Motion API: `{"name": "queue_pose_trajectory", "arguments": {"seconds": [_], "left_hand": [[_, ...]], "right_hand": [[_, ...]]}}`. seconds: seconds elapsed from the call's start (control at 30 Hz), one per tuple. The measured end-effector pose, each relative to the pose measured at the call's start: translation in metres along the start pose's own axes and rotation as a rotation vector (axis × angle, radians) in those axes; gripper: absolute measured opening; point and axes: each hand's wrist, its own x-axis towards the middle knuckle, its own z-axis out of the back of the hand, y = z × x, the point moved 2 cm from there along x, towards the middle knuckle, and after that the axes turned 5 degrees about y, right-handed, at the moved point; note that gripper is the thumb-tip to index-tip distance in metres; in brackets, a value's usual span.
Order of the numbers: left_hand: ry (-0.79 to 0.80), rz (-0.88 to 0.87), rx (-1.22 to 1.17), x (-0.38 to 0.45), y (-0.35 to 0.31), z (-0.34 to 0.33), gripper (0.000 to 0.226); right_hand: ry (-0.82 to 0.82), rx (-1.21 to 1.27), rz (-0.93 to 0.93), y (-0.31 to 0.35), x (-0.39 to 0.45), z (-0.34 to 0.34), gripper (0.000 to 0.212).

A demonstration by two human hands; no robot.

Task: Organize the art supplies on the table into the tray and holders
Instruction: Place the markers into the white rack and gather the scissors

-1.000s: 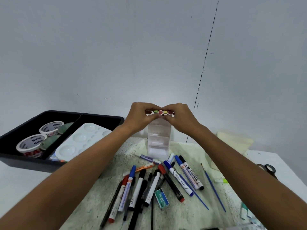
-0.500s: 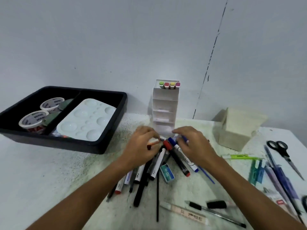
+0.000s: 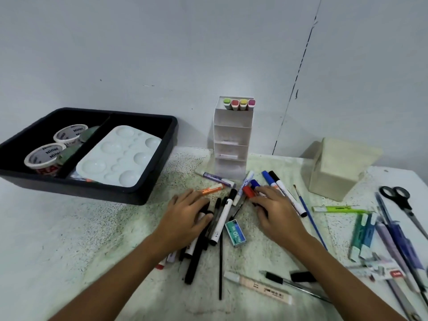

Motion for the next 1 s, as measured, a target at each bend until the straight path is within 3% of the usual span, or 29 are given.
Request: {"name": "queue_pose_trajectory", "arguments": {"seconds": [0.13,0.3,0.43,0.53,0.63,0.73,0.8,0.9,1.0], "left_hand": [[-0.065,0.083,-0.076,0.025,0.007,0.006,0.039],[-0.028,0.169,-0.034,0.061,0.005,0.004,0.03],[-0.003,0.215,-0.065,0.071,0.009,-0.001,0.023],[-0.012,0.251,-0.188,0.071,0.016,0.0,0.014],[-0.019,0.323,-0.389,0.069,0.021,0.008,0.006],[-0.058,0.338,-0.584,0.07,0.02,0.021,0.02],[-0.053,0.309,-0.678,0.074,0.016,0.033,0.034],[-0.031,0.255,-0.759,0.08,0.007,0.053,0.044],[-0.008,0.163,-0.841,0.084,-0.001,0.07,0.046]], "right_hand": [[0.029,0.047,0.008,0.019,0.016,-0.013,0.021],[-0.05,-0.191,-0.217,0.027,0.053,-0.028,0.01],[0.149,-0.297,-0.4,0.025,0.075,-0.037,0.028],[0.197,-0.308,-0.453,0.026,0.08,-0.044,0.034],[0.201,-0.177,-0.484,0.028,0.081,-0.04,0.026],[0.145,-0.03,-0.455,0.029,0.077,-0.03,0.017],[0.084,0.208,-0.433,0.029,0.074,-0.021,0.006],[0.057,0.642,-0.441,0.034,0.072,0.0,0.021],[-0.008,0.778,-0.415,0.041,0.074,0.022,0.021]]}}
